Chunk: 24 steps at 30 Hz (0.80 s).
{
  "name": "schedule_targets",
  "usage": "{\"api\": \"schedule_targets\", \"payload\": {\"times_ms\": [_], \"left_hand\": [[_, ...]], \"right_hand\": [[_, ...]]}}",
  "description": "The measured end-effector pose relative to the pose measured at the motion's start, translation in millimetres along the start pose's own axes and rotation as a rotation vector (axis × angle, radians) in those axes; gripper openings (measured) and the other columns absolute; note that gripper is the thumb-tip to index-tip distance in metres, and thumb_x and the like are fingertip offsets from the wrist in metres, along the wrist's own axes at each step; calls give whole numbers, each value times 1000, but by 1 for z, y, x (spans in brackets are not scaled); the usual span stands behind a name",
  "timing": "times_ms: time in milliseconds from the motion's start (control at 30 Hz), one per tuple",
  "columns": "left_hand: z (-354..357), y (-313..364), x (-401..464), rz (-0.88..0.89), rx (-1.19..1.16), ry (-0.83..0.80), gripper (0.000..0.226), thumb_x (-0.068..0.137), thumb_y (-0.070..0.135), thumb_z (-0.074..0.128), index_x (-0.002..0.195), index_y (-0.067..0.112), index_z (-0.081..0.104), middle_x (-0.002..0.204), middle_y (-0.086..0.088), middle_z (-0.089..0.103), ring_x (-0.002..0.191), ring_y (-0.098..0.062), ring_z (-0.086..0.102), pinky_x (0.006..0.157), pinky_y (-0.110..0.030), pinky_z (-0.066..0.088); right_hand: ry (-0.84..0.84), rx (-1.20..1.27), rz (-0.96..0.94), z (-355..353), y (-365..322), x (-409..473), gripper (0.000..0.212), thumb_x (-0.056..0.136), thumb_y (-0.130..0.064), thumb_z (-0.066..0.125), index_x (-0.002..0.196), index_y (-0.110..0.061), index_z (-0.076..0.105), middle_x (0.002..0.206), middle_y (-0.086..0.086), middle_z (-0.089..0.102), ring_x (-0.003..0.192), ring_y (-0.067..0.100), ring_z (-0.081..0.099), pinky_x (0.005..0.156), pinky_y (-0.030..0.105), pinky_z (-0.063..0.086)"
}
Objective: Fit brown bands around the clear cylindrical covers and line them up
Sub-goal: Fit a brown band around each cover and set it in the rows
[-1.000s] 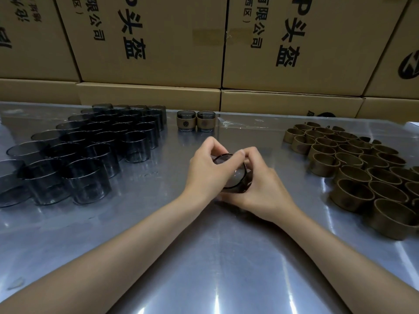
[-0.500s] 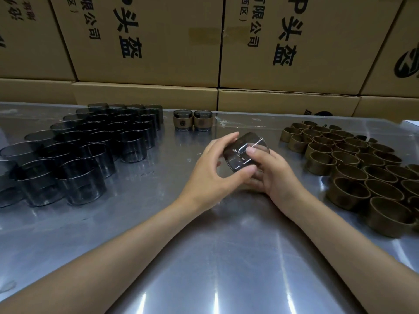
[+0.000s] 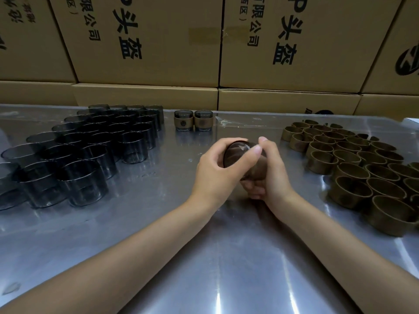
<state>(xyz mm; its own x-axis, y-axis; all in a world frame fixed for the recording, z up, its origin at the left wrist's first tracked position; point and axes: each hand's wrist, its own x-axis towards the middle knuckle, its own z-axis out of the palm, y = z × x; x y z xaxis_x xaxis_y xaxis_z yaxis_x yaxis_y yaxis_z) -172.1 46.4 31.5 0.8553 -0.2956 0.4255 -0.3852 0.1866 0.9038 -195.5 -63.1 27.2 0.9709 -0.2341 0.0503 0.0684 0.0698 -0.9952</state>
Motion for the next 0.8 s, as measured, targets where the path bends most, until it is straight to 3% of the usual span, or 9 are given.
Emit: {"api": "schedule_targets", "payload": {"times_ms": [67, 167, 300, 433, 567, 667, 800], "left_hand": [[0, 4, 0, -86, -64, 22, 12, 82, 30, 75, 89, 21, 75, 82, 7, 73, 82, -5, 68, 76, -20, 55], [-3, 7, 3, -241, -130, 17, 23, 81, 43, 71, 84, 22, 78, 89, -5, 75, 94, -24, 71, 94, -41, 54], [-11, 8, 8, -335, -198, -111, 28, 81, 51, 65, 87, 27, 79, 98, -2, 76, 96, -15, 70, 93, -31, 54], [-17, 6, 10, -285, -229, -295, 37, 79, 51, 61, 104, 28, 75, 112, 1, 72, 108, -9, 64, 89, -20, 52], [-24, 2, 15, -264, -279, -450, 37, 86, 30, 62, 122, 25, 64, 118, 5, 68, 115, -9, 59, 102, -28, 47], [-25, 0, 15, -211, -235, -497, 43, 80, 18, 65, 121, 27, 61, 120, 6, 67, 110, -10, 61, 100, -30, 48], [-23, 3, 15, -80, -19, -410, 50, 63, 32, 81, 109, 33, 63, 116, 8, 68, 105, -16, 65, 97, -32, 50]], "right_hand": [[-2, -18, -15, 0, 1, -1, 65, 96, -57, 24, 73, -5, 55, 48, 7, 37, 37, 15, 23, 39, 17, 17], [-16, -26, -6, -1, 0, -3, 62, 95, -57, 23, 63, -10, 47, 40, 4, 32, 34, 14, 20, 38, 17, 15], [-47, 44, 43, -6, -3, -3, 61, 92, -60, 26, 64, -11, 46, 36, 1, 29, 30, 12, 20, 39, 15, 15], [-153, 172, 129, -17, -5, 0, 61, 86, -65, 29, 61, -13, 47, 39, 1, 27, 31, 11, 17, 37, 15, 14], [-343, 276, 252, -26, -10, -1, 54, 74, -68, 35, 59, -19, 52, 41, -2, 26, 32, 8, 18, 36, 17, 16], [-408, 310, 266, -26, -10, -3, 51, 63, -68, 40, 57, -21, 57, 41, -5, 28, 32, 7, 19, 37, 18, 17], [-314, 306, 249, -17, -10, -4, 50, 63, -67, 40, 65, -18, 46, 39, -4, 26, 31, 8, 16, 37, 18, 12]]}}
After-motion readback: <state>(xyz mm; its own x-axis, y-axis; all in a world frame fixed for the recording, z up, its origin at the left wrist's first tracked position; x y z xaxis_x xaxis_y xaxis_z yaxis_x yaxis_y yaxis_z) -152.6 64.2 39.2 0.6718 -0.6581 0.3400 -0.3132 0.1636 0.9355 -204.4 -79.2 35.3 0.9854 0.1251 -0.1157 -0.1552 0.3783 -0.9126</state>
